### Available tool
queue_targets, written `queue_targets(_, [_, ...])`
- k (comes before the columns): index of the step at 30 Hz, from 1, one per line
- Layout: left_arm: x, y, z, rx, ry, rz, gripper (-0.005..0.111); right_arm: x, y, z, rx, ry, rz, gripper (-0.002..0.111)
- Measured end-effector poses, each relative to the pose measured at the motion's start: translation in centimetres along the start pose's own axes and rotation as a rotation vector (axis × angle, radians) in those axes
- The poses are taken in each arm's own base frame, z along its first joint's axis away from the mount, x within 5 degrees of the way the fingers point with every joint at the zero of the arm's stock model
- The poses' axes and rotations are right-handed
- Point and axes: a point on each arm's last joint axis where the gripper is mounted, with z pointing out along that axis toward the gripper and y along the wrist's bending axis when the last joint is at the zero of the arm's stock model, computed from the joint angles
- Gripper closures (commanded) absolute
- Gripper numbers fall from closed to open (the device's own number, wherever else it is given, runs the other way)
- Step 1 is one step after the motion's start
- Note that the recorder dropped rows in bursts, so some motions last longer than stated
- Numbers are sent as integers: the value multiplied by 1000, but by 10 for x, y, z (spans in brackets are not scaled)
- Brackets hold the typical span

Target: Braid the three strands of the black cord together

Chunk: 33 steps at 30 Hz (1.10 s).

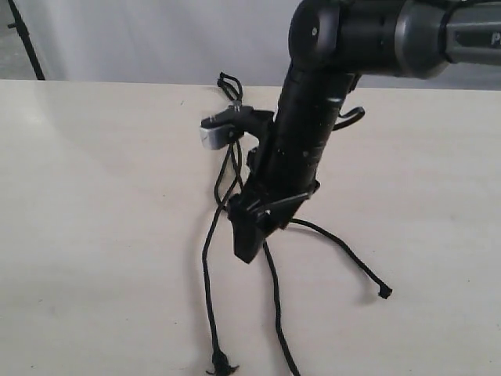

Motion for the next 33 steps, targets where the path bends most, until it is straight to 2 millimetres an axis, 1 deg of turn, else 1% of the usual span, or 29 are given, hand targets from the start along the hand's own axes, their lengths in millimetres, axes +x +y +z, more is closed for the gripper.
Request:
queue_targets(4, [0,0,0,0,0,0,75,21,0,25,-38,93,43,32])
queue_targets(7, [0,0,0,0,0,0,75,30,1,40,-39,115,58,32])
queue_targets(13, [0,0,0,0,0,0,75,36,10,65,7,100,63,32])
queue_targets(16, [0,0,0,0,0,0,75,37,11,73,56,82,39,32])
queue_targets(20, [0,0,0,0,0,0,75,38,8,78,91,50,36,32])
queue_targets(33, [0,0,0,0,0,0,75,32,5,79,128,-18,42,32])
